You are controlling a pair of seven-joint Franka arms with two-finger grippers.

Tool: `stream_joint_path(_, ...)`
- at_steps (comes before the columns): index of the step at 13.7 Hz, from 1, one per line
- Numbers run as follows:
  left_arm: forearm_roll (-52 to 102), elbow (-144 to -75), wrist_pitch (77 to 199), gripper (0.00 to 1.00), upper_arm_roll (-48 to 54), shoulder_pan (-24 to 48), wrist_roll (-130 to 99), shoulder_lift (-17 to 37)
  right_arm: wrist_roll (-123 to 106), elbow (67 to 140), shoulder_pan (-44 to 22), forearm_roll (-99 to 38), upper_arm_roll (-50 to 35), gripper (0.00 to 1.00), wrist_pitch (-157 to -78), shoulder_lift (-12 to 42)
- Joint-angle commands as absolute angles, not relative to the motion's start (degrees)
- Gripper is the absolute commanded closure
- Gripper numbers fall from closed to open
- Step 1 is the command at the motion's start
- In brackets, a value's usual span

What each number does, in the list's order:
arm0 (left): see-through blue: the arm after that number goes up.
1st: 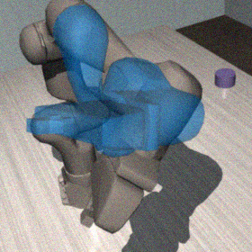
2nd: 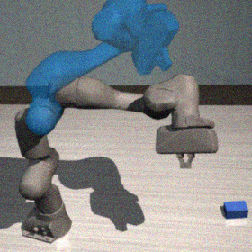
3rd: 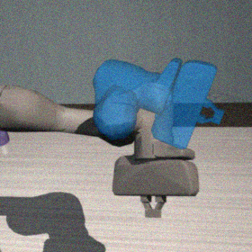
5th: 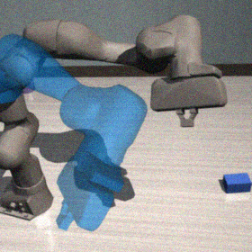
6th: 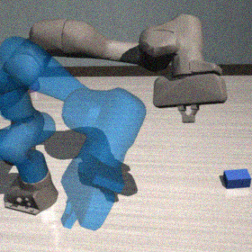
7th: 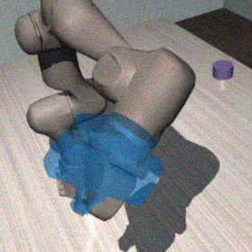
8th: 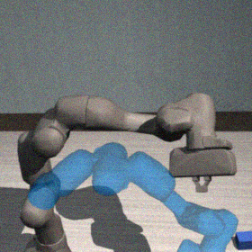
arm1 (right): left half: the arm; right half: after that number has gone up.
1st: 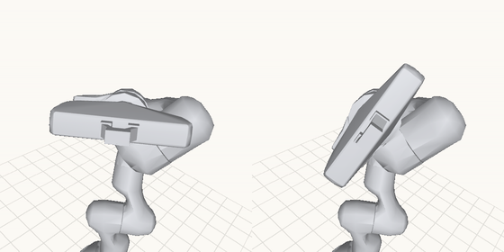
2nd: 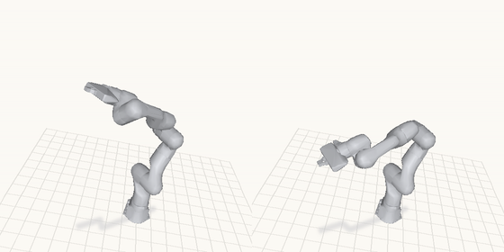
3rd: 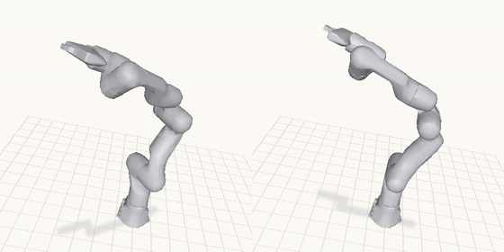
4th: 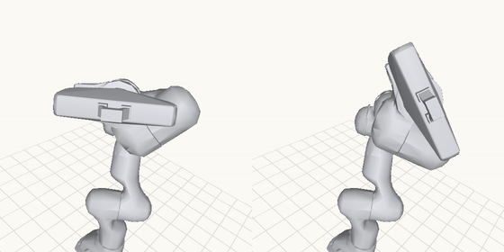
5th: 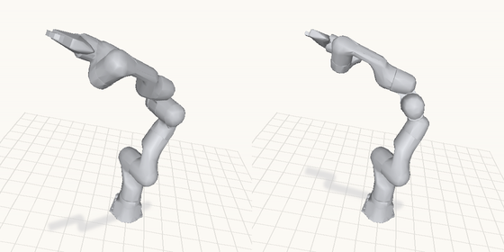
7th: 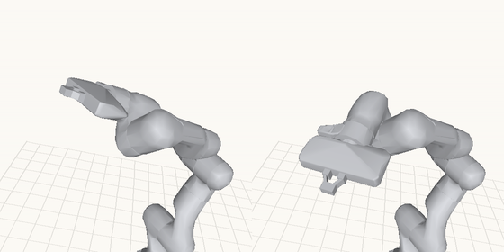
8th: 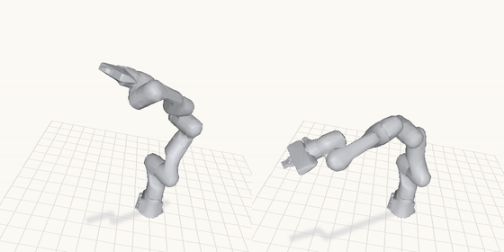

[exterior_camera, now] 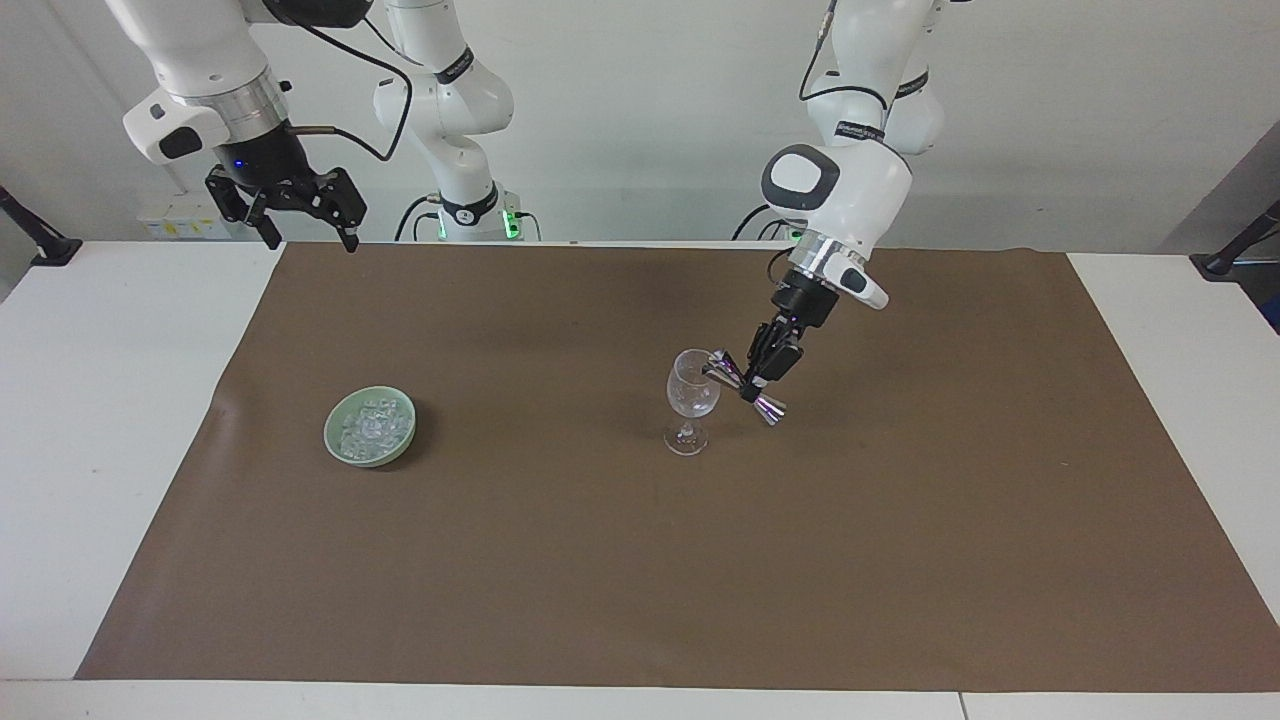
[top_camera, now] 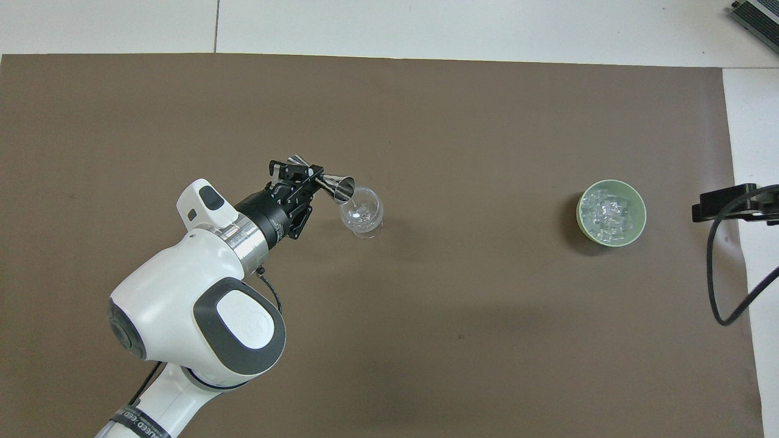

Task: Pour wine and add ice with both arms
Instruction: 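Hold the jigger tipped over the glass to pour with the left gripper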

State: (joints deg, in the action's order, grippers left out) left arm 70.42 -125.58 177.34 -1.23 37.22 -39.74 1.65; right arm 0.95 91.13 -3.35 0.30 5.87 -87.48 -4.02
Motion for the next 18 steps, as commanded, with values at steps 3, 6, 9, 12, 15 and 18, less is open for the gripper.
stream_joint_path(3,69.9,-126.8,180.1,1.00,-1.9,38.9,-33.9,0.4,-0.4,91.8,-3.0,0.4,5.6,0.00,-86.8,-4.8)
stream_joint_path(6,70.0,-126.7,181.4,1.00,-1.9,39.2,-31.5,0.4,-0.4,91.8,-3.0,0.4,5.5,0.00,-86.8,-4.8)
stream_joint_path(9,70.0,-126.7,184.0,1.00,-1.8,39.6,-28.1,0.7,-0.4,91.8,-3.0,0.4,5.5,0.00,-86.8,-4.8)
stream_joint_path(12,70.0,-126.4,185.0,1.00,-1.8,39.6,-25.8,0.7,-0.4,91.8,-3.0,0.4,5.6,0.00,-86.8,-4.8)
stream_joint_path(15,70.0,-126.1,186.2,1.00,-1.7,41.0,-24.7,0.9,-0.4,91.8,-3.0,0.4,5.6,0.00,-86.8,-4.8)
stream_joint_path(18,70.0,-126.0,187.7,1.00,-1.5,41.4,-21.0,1.1,-0.4,91.8,-3.0,0.4,5.6,0.00,-86.8,-4.8)
